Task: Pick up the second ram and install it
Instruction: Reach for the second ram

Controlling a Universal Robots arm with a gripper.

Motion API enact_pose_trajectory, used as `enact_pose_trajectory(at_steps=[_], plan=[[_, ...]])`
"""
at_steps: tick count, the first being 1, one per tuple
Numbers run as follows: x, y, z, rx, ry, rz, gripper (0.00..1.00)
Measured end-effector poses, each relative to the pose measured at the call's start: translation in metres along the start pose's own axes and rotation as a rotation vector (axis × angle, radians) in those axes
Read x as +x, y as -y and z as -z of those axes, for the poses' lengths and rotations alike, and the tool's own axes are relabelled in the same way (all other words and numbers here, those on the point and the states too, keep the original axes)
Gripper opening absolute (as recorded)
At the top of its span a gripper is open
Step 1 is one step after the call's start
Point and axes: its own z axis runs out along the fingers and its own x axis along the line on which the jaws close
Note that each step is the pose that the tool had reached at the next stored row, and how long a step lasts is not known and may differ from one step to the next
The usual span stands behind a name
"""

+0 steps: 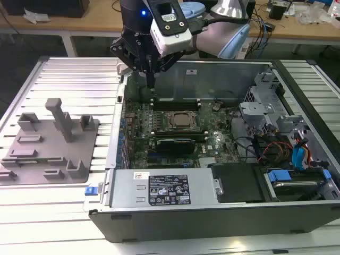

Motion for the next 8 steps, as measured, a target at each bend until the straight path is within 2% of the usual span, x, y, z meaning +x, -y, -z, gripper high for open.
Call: enact_pose_trajectory(at_steps=[5,8], plan=[[0.0005,0.0000,0.0000,0.0000,0.0001,0.000,0.08],[0.0060,0.0004,0.0001,-0.0001,0.0001,0.000,0.08]])
